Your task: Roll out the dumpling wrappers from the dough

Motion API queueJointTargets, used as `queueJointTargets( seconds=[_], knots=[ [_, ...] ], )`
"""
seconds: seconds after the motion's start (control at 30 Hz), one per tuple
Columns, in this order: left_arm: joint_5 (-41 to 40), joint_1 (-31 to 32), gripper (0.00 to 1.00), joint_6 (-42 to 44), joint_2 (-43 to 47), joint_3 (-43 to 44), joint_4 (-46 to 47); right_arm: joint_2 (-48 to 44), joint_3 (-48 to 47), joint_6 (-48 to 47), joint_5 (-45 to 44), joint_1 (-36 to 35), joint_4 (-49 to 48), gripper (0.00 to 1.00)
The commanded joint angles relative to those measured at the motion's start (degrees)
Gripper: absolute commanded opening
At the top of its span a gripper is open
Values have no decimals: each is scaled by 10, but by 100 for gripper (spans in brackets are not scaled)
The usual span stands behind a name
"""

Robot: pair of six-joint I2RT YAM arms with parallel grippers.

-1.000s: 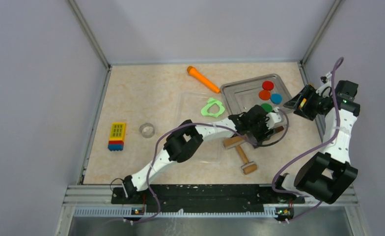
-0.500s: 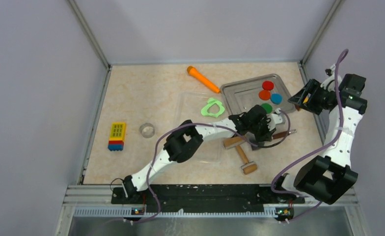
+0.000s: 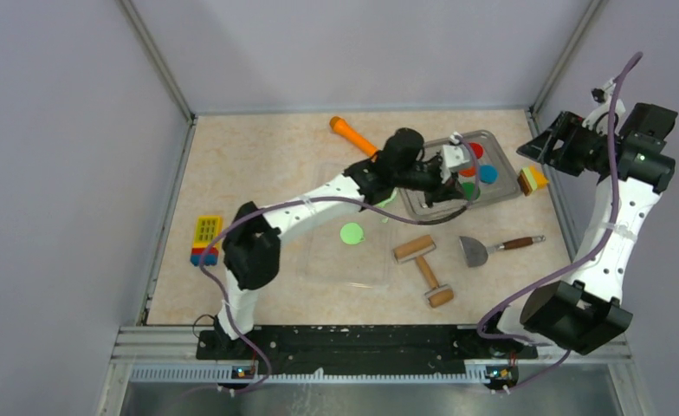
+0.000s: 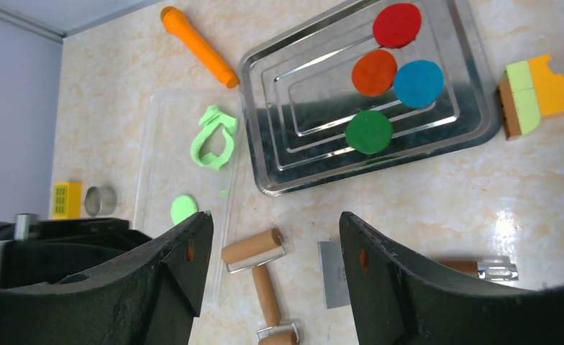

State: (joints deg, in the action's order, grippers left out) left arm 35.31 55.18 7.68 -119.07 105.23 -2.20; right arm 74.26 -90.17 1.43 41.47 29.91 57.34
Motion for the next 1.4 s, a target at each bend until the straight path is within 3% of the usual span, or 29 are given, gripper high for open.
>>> queueJointTargets(
  seconds=[0.0, 0.1, 0.17, 0.27, 0.47, 0.63, 1.0, 1.17, 1.37],
  knots=[
    [35, -17, 0, 99, 98, -99, -53, 38, -42, -63, 53, 4, 38, 67],
    [24, -27, 4, 132, 163, -194, -60, 71, -52, -151, -13, 5, 102, 65],
    [7, -34, 21, 137, 202, -242, -79, 93, -49, -201, -42, 5, 147, 64],
    [-19, -44, 41, 143, 254, -284, -133, 136, -62, -436, -21, 5, 284, 54],
    [-13, -101, 53, 98, 336, -345, -208, 57, 116, -815, -164, 4, 262, 65],
    [-33, -123, 60, 118, 395, -382, -235, 5, 256, -950, -193, 4, 182, 69],
    [-38, -131, 60, 139, 401, -353, -324, 5, 407, -1041, -264, -63, 25, 66],
    [-49, -132, 59, 143, 388, -327, -347, 38, 395, -1029, -263, -63, -1, 64],
    [-49, -132, 59, 150, 373, -293, -384, 72, 309, -1014, -224, -63, 52, 60]
  ],
)
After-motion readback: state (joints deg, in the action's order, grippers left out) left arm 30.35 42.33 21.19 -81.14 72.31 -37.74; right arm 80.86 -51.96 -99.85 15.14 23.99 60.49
